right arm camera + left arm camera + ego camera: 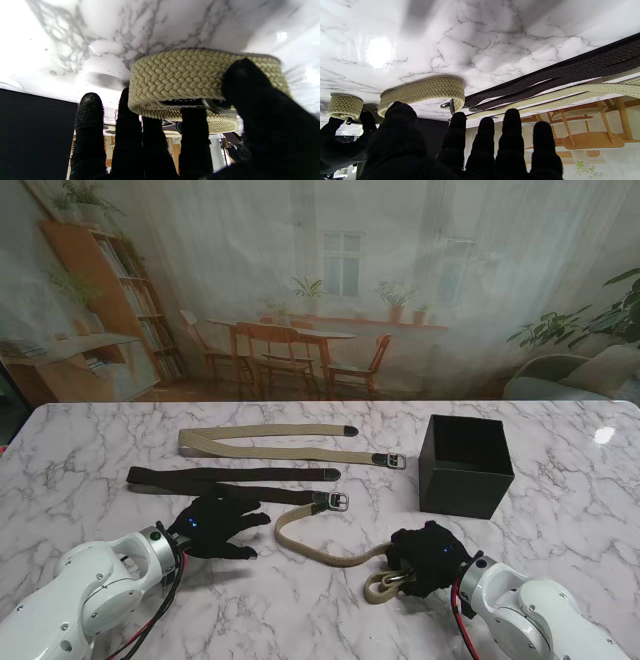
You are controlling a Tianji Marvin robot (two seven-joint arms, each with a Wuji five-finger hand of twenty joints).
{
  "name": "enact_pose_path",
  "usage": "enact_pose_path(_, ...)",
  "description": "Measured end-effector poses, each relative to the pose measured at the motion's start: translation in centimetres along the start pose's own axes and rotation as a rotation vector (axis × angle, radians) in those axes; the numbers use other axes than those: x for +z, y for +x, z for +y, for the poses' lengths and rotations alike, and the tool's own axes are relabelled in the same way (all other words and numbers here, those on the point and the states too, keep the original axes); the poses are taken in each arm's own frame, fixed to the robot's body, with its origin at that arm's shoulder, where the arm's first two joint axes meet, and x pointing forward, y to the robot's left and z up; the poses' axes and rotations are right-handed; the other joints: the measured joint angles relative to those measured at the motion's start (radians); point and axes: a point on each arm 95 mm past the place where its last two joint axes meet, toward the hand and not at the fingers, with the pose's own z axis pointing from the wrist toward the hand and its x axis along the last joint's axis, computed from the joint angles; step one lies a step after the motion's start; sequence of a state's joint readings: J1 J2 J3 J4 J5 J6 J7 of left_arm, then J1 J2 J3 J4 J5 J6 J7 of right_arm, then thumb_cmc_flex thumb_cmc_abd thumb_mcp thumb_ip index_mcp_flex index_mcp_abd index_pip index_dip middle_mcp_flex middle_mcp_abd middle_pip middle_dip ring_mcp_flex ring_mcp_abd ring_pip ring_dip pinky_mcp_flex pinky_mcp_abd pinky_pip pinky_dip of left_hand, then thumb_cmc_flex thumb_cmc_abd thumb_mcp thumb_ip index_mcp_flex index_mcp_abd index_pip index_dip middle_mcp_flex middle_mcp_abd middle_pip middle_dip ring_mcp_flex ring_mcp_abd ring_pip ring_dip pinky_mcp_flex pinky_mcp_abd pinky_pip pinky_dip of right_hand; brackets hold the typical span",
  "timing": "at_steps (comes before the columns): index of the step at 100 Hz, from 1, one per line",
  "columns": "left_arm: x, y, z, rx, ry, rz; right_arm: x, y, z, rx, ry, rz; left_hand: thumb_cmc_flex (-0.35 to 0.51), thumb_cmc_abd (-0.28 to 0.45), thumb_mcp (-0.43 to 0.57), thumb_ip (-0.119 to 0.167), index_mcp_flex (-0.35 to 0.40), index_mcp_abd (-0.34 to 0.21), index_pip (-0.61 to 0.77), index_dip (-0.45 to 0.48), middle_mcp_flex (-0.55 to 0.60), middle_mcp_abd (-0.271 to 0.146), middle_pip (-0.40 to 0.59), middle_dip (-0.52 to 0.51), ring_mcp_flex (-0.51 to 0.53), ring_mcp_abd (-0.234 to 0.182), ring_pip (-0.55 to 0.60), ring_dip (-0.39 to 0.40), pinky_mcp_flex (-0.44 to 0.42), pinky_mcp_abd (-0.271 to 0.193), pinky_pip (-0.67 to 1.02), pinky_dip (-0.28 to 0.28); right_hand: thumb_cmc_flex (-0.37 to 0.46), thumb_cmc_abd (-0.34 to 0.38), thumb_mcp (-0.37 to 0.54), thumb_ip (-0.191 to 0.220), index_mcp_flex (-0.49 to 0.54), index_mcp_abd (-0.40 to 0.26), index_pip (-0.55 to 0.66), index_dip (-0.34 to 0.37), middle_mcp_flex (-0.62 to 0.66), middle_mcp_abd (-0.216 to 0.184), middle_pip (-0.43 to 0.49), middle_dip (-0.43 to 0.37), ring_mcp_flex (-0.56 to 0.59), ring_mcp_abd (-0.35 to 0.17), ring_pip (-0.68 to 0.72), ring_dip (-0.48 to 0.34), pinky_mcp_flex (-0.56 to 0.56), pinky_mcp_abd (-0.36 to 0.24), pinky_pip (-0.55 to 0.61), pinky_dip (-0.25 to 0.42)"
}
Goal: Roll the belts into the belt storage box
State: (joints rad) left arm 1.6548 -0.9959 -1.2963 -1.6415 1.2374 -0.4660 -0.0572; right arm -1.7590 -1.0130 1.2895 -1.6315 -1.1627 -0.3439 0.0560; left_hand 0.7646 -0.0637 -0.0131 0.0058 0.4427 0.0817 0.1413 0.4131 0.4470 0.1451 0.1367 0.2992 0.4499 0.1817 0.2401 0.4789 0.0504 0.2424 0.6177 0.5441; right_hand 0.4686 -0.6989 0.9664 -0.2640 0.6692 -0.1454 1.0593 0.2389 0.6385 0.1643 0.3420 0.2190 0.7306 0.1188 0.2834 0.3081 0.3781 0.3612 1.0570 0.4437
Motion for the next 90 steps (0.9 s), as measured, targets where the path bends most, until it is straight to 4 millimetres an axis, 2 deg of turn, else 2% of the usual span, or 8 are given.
enact_pose_path(14, 0.0, 0.0, 0.0, 0.000, 0.005, -0.001, 0.3, -0.3, 0.1, 0.004, -0.007, -0.002, 0.000, 0.000, 0.000, 0.000, 0.000, 0.000, 0.000, 0.000, 0.000, 0.000, 0.000, 0.000, 0.000, 0.000, 0.000, 0.000, 0.000, 0.000, 0.000, 0.000, 0.000, -0.004, 0.000, 0.000, 0.031, 0.060, 0.017, -0.004, 0.216, -0.063, 0.025, -0.003, 0.035, -0.019, 0.001, 0.001, 0.002, 0.001, -0.002, -0.004)
enact_pose_path(21, -0.1, -0.1, 0.0, 0.001, 0.005, -0.003, 0.5, -0.5, 0.1, 0.005, -0.023, -0.003, 0.000, 0.000, 0.000, 0.000, 0.000, 0.000, 0.000, 0.000, 0.000, 0.000, 0.000, 0.000, 0.000, 0.000, 0.000, 0.000, -0.001, 0.000, 0.000, 0.000, 0.001, -0.008, 0.000, 0.000, 0.037, 0.062, 0.018, -0.005, 0.270, -0.090, 0.075, 0.034, 0.078, -0.042, 0.002, 0.002, 0.014, 0.001, -0.002, -0.008)
enact_pose_path(40, -0.2, -0.2, 0.0, 0.004, 0.015, -0.008, 1.0, -1.0, 0.1, 0.001, -0.059, 0.003, 0.000, 0.000, 0.000, 0.000, 0.000, 0.000, 0.001, 0.000, 0.000, 0.000, 0.000, 0.000, 0.000, 0.000, 0.000, 0.000, -0.003, 0.000, 0.000, 0.000, 0.002, -0.008, -0.005, -0.020, 0.037, 0.063, 0.043, -0.009, 0.390, -0.099, 0.179, 0.165, 0.153, -0.072, 0.032, 0.036, 0.065, -0.022, 0.035, -0.013)
enact_pose_path(54, -0.2, -0.2, -0.1, 0.005, 0.018, -0.008, 1.6, -1.3, 0.2, -0.006, -0.080, 0.020, 0.000, 0.000, 0.000, 0.000, 0.000, 0.000, 0.001, 0.000, 0.000, 0.000, 0.000, 0.000, 0.000, 0.000, 0.000, 0.000, -0.003, 0.000, 0.000, 0.000, 0.002, -0.007, -0.013, -0.021, 0.005, 0.058, 0.034, 0.011, 0.466, -0.104, 0.189, 0.179, 0.213, -0.078, 0.064, 0.061, 0.092, -0.051, 0.059, -0.013)
enact_pose_path(63, -0.2, -0.2, -0.1, 0.005, 0.020, -0.008, 1.9, -1.5, 0.4, -0.022, -0.077, 0.040, 0.000, 0.000, 0.000, 0.000, 0.000, 0.000, 0.001, 0.000, 0.000, 0.000, 0.000, 0.000, 0.000, 0.000, 0.000, 0.000, -0.004, 0.000, 0.000, 0.000, 0.002, 0.015, -0.012, -0.021, -0.032, 0.030, -0.161, 0.040, 0.503, -0.105, 0.189, 0.177, 0.246, -0.083, 0.064, 0.070, 0.103, -0.054, 0.069, -0.013)
enact_pose_path(72, -0.2, -0.3, -0.1, 0.005, 0.027, -0.009, 2.1, -1.7, 0.6, -0.031, -0.064, 0.054, 0.000, 0.000, 0.000, 0.000, 0.000, 0.000, 0.001, 0.001, 0.000, 0.000, 0.000, 0.000, 0.000, 0.000, 0.000, 0.000, -0.004, 0.000, 0.000, 0.000, 0.002, 0.035, -0.011, -0.021, -0.161, -0.052, -0.338, 0.049, 0.529, -0.105, 0.189, 0.176, 0.260, -0.087, 0.064, 0.073, 0.104, -0.058, 0.072, -0.013)
enact_pose_path(78, -0.2, -0.3, -0.1, 0.005, 0.031, -0.010, 2.2, -1.8, 0.8, -0.037, -0.056, 0.059, 0.000, 0.000, 0.000, 0.000, 0.000, 0.000, 0.001, 0.001, 0.000, 0.000, 0.000, 0.000, 0.000, 0.000, 0.000, 0.000, -0.004, 0.000, 0.000, 0.000, 0.002, 0.037, -0.010, -0.021, -0.226, -0.116, -0.382, 0.048, 0.550, -0.105, 0.189, 0.176, 0.274, -0.087, 0.065, 0.077, 0.104, -0.064, 0.077, -0.013)
enact_pose_path(90, -0.3, -0.4, -0.1, 0.005, 0.032, -0.011, 2.2, -2.0, 0.9, -0.048, -0.050, 0.063, 0.000, 0.000, 0.000, 0.000, 0.000, 0.000, 0.001, 0.001, 0.000, 0.000, 0.000, 0.000, 0.000, 0.000, 0.000, 0.000, -0.004, 0.000, 0.000, 0.000, 0.002, 0.075, -0.011, -0.011, -0.237, -0.199, -0.397, 0.037, 0.551, -0.102, 0.189, 0.176, 0.283, -0.084, 0.066, 0.085, 0.104, -0.051, 0.077, -0.013)
